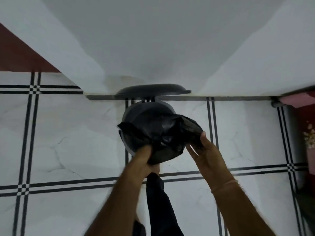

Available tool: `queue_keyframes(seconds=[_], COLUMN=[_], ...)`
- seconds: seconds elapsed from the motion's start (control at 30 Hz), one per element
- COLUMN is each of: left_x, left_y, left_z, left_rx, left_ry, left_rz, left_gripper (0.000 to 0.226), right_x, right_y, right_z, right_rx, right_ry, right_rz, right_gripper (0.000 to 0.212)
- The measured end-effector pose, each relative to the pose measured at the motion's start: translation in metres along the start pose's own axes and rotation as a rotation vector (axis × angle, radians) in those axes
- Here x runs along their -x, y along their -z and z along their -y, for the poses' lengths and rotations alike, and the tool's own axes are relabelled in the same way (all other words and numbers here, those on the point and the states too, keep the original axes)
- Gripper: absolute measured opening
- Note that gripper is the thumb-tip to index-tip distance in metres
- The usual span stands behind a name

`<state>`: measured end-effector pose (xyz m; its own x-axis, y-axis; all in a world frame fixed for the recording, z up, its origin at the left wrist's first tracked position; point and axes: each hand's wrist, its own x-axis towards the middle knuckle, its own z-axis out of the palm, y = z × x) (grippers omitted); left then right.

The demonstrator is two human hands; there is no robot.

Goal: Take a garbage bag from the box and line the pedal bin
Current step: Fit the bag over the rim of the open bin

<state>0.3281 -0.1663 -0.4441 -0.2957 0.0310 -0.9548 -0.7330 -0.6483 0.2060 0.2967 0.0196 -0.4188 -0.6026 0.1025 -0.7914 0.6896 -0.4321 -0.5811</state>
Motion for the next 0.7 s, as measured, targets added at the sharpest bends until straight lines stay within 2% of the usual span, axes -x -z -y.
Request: queue_keyframes(seconds=[0.1, 0.23, 0.37, 0.43, 0.53, 0.63, 0.7], left_x=[-0.016, -0.035, -0.053, -0.063, -0.070, -0.084, -0.103], left_y=[0.032, 0.051, 0.058, 0.060, 0.049, 0.028, 0.019], left_z=[-0.007, -0.022, -0.035, -0.036, -0.036, -0.029, -0.023], left_rx=[0.128, 0.228, 0.419, 0.454, 0.219, -0.208, -0.576], left_ry=[0.002, 0.026, -0.066, -0.151, -0.370, -0.549, -0.541], left_rz=[0.003, 0.038, 0.063, 0.069, 0.007, -0.121, -0.225], left_gripper=[0.018, 0.021, 0.027, 0.026, 0.024, 0.031, 0.025], right_x=[-0.022, -0.047, -0.058, -0.054, -0.044, -0.048, -0.066], right_y=[0.016, 0.025, 0.014, 0.000, -0.030, -0.064, -0.076], right_z=[-0.002, 0.002, -0.001, -0.008, -0.028, -0.055, -0.075], right_rx=[-0.110, -0.172, -0.115, -0.006, 0.293, 0.538, 0.863], right_ry=[-0.043, -0.067, -0.049, 0.013, 0.160, 0.192, 0.203], right_rz=[-0.128, -0.188, -0.147, -0.060, 0.155, 0.300, 0.315], right_gripper=[0.048, 0.052, 0.033, 0.034, 0.040, 0.044, 0.040])
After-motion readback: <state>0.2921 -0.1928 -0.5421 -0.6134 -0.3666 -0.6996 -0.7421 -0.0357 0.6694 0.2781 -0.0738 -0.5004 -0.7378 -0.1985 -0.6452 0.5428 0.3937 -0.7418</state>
